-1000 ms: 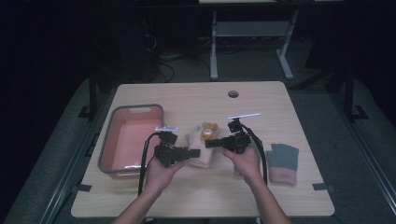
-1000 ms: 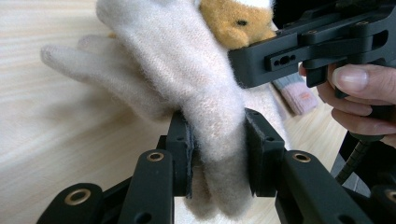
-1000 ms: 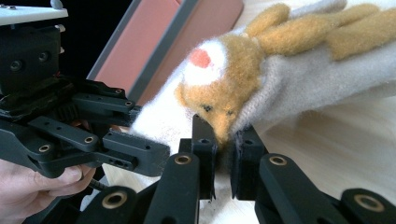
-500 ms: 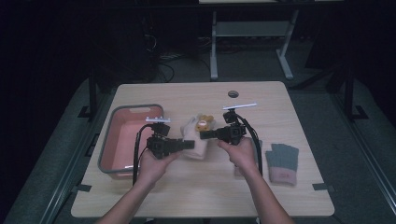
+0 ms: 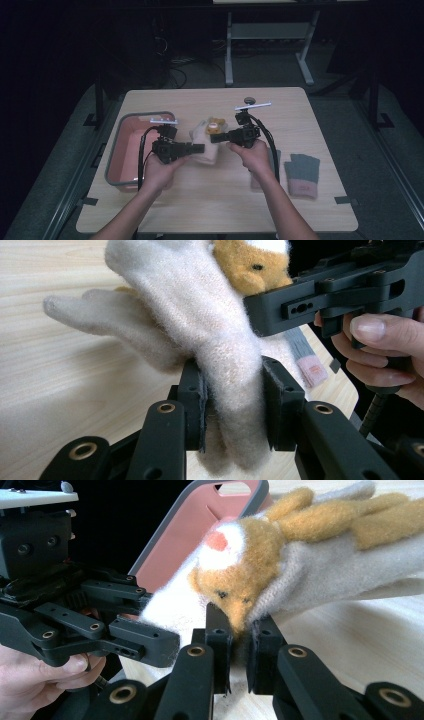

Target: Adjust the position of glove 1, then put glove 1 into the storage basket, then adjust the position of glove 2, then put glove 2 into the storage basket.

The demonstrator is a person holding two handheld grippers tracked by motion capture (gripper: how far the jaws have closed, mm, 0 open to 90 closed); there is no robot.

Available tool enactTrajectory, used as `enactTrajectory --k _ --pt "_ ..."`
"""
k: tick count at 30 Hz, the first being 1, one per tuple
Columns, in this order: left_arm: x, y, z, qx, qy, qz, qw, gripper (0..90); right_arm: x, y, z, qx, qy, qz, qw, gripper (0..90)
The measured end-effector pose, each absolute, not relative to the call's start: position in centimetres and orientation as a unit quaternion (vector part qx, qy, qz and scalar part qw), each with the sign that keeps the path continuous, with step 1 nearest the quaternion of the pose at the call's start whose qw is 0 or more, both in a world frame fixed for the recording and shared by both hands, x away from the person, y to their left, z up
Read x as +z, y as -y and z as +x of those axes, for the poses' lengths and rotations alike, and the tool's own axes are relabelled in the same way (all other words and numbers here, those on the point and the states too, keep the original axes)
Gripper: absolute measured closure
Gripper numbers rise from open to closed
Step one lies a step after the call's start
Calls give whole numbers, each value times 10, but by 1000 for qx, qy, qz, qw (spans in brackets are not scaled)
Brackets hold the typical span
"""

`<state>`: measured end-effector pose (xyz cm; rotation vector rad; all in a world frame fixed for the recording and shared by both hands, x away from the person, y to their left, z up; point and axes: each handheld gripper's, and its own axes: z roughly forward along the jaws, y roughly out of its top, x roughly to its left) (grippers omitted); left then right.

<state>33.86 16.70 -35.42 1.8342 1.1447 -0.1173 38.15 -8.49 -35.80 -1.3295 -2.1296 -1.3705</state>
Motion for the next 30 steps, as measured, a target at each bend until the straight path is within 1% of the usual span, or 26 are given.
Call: enactTrajectory --k 18,30 --pt "-343 -182 338 -36 -471 745 471 669 -347 70 387 -474 746 -448 137 823" --pt "-329 -201 340 -30 -473 738 481 669 -335 53 392 -486 742 -440 141 823"
